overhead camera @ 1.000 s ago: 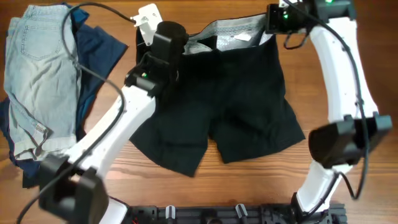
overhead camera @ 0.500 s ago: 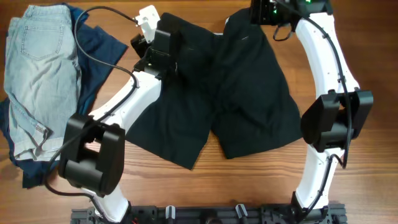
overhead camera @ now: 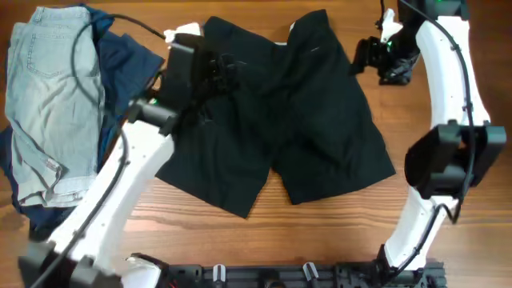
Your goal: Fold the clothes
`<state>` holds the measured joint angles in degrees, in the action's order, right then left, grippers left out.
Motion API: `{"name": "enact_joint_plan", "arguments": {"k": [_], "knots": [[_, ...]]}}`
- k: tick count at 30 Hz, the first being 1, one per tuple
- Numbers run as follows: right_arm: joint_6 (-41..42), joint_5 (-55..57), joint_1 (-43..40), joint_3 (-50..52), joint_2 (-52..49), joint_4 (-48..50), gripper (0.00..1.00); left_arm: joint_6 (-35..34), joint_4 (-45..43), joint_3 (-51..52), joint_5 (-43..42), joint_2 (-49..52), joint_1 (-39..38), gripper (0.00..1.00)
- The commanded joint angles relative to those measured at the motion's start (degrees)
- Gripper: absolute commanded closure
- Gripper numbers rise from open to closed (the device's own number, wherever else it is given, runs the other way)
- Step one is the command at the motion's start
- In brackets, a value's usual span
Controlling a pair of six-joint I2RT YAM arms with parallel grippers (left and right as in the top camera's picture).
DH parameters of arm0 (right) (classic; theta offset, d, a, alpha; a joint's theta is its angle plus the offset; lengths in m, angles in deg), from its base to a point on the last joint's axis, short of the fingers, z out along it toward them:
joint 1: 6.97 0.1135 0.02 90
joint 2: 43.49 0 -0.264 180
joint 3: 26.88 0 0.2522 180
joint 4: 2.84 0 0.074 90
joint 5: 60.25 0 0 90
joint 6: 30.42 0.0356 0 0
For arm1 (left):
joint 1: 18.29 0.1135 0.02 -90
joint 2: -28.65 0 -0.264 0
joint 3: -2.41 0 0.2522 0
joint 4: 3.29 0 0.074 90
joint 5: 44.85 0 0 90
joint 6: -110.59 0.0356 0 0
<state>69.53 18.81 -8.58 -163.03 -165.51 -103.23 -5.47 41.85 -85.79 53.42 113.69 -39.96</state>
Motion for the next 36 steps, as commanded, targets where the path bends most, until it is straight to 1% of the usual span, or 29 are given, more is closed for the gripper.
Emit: {"name": "enact_joint_plan", "arguments": {"k": [1,2,3,5,7,8,9,10,12,14,16,17,20,22,26,27,28,29,30,31,32,36], "knots": [[4.5,7.8,0.2,-0.5,12.0,-4.5,0.23,-0.1,4.8,-0.2,-1.4,-10.1,0.3,0.0],[4.7,7.6,0.2,-0.4,14.2,-5.5,0.22,-0.2,6.2,-0.2,-1.4,-11.7,0.3,0.0],[4.6,5.8,0.1,3.0,20.0,-5.5,0.18,-2.8,8.9,-0.2,-1.4,-14.6,1.2,0.0],[4.6,5.6,0.1,7.6,23.4,-5.5,0.17,-4.4,10.1,-0.2,-1.4,-15.4,2.5,0.0],[3.9,5.6,0.1,15.5,26.9,-5.1,0.18,-4.7,10.6,-0.2,-3.9,-15.1,4.9,0.0],[3.9,5.6,0.1,20.6,28.4,-3.9,0.19,-4.7,10.6,-0.2,-5.5,-14.8,6.2,0.0],[4.2,4.9,0.1,25.5,29.6,-2.3,0.26,-4.6,10.7,-0.2,-6.4,-14.3,7.1,0.0],[4.4,4.0,0.1,29.3,30.4,-0.4,0.3,-4.6,10.8,-0.2,-6.5,-14.0,7.7,0.0],[8.0,3.0,0.1,39.9,32.1,5.3,0.31,-4.6,10.9,-0.2,-6.5,-13.0,8.4,0.0],[13.8,3.0,0.1,49.5,32.2,11.2,0.32,-4.6,11.2,-0.2,-6.6,-11.9,8.4,0.0],[20.9,3.0,0.1,59.5,32.2,20.6,0.39,-4.6,12.6,-0.2,-6.6,-10.1,8.4,0.0],[22.4,3.0,0.1,61.9,32.2,24.0,0.44,-4.6,13.2,-0.2,-6.6,-9.4,8.4,0.0],[25.8,3.3,0.1,67.2,32.2,31.1,0.48,-4.4,14.8,-0.2,-6.5,-8.5,8.4,0.0],[26.8,3.7,0.1,71.9,32.2,36.9,0.48,-4.4,15.9,-0.2,-6.6,-8.5,8.4,0.0],[28.1,5.0,0.1,77.2,32.2,42.7,0.46,-4.4,15.8,-0.2,-6.5,-8.5,8.4,0.0],[28.2,5.2,0.1,78.2,32.2,43.9,0.44,-4.4,15.6,-0.2,-6.5,-8.5,8.4,0.0],[28.2,5.2,0.1,78.9,32.2,44.6,0.46,-4.5,15.5,-0.2,-6.6,-8.5,8.4,0.0],[28.7,5.4,0.1,79.3,32.2,44.9,0.57,-4.5,15.4,-0.2,-6.5,-8.5,8.4,0.0],[29.2,5.4,0.1,79.6,32.2,44.9,0.8,-4.5,15.3,-0.2,-6.6,-8.5,8.4,0.0],[29.2,5.4,0.1,79.6,32.2,44.8,0.92,-4.4,15.3,-0.2,-6.5,-8.5,8.4,0.0],[29.2,5.4,0.1,79.6,32.2,44.5,0.96,-4.4,15.3,-0.2,-6.5,-8.5,8.4,0.0],[33.4,4.4,0.1,79.6,32.2,40.0,0.96,-4.5,15.4,-0.2,-6.6,-8.5,8.4,0.0]]}}
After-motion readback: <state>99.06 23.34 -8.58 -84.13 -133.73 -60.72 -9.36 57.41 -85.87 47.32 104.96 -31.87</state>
